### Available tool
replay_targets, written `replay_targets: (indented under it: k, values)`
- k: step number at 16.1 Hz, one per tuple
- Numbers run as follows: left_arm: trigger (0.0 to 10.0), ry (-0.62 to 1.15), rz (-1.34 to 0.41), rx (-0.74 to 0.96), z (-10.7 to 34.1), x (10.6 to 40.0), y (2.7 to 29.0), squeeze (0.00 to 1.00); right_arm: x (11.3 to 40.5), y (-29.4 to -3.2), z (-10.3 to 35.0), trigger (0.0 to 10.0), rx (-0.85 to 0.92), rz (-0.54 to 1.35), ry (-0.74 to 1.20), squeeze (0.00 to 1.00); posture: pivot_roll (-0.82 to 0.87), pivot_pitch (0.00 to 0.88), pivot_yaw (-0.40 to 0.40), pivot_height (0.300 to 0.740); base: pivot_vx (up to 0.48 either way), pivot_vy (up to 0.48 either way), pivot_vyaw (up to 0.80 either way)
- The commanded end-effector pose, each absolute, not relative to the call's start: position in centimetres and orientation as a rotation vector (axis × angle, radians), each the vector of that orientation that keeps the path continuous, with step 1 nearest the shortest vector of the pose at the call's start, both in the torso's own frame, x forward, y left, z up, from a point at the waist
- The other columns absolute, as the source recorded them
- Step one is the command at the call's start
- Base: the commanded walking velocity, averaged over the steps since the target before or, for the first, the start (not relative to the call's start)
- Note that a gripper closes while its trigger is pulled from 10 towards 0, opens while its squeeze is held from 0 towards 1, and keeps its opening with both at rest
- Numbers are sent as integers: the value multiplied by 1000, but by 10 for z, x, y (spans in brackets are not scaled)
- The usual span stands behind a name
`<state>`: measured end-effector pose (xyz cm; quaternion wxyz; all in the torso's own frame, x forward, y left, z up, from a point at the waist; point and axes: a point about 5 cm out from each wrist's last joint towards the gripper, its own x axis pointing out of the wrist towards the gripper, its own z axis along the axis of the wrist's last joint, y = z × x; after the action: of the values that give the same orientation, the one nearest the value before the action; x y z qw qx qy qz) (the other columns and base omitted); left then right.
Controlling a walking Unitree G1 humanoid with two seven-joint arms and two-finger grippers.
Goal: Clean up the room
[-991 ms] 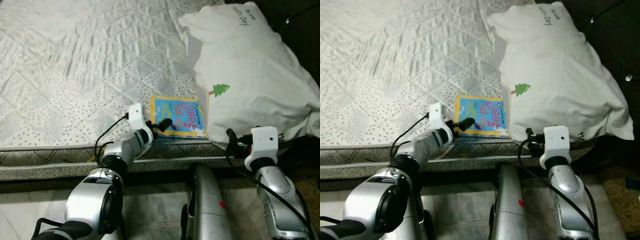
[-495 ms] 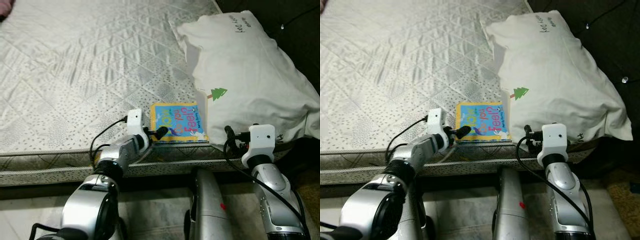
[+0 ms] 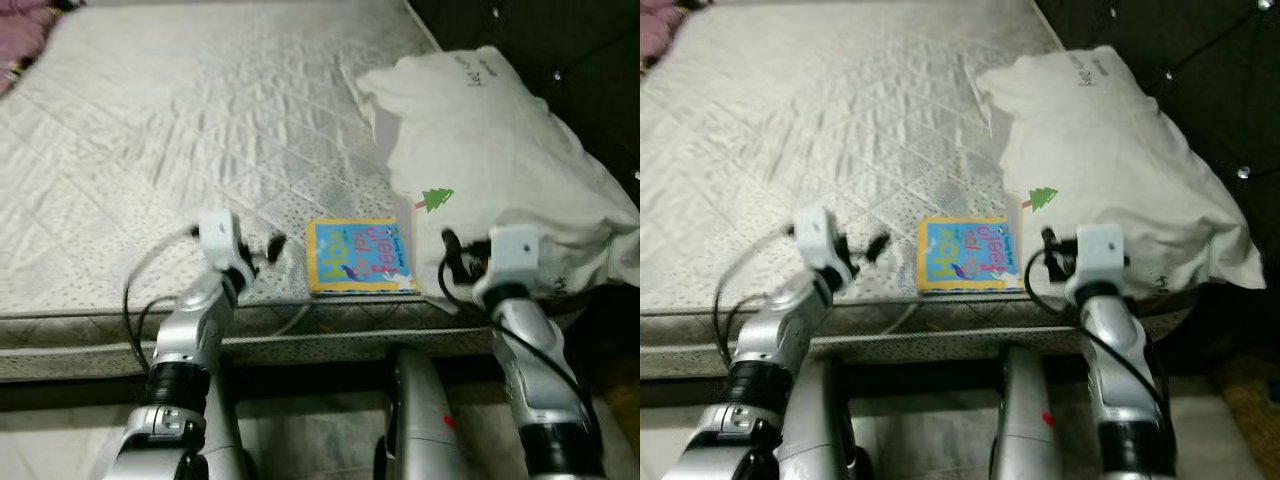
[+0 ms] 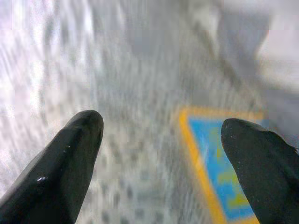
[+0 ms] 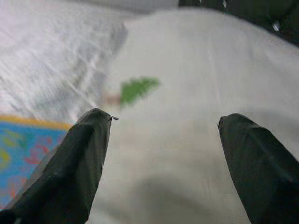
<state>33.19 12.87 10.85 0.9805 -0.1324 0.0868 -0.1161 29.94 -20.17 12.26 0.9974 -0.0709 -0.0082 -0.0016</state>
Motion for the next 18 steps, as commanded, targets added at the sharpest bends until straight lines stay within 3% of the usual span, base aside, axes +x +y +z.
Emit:
replay_targets:
  k: [1, 6, 9, 10, 18]
  values:
    - [10000, 69, -200, -280, 119, 325, 136, 1000, 305, -193, 128, 10000, -82, 26, -51, 0, -66, 0, 25, 520, 0, 0, 0]
    - [10000, 10, -34, -216, 127, 305, 161, 1000, 315, -173, 130, 10000, 0, 69, -75, 0, -27, 0, 26, 520, 0, 0, 0]
    - [10000, -23, -26, -171, 129, 300, 163, 1000, 320, -173, 129, 10000, 48, 53, -97, 0, -13, 0, 36, 520, 0, 0, 0]
    - [10000, -32, -26, -158, 132, 303, 159, 0, 323, -171, 130, 10000, 60, 51, -102, 0, -9, 0, 35, 529, 0, 0, 0]
    - [10000, -89, 21, -129, 152, 317, 162, 0, 343, -166, 150, 10000, 63, 52, -182, 0, -9, 0, 62, 623, 0, 0, 0]
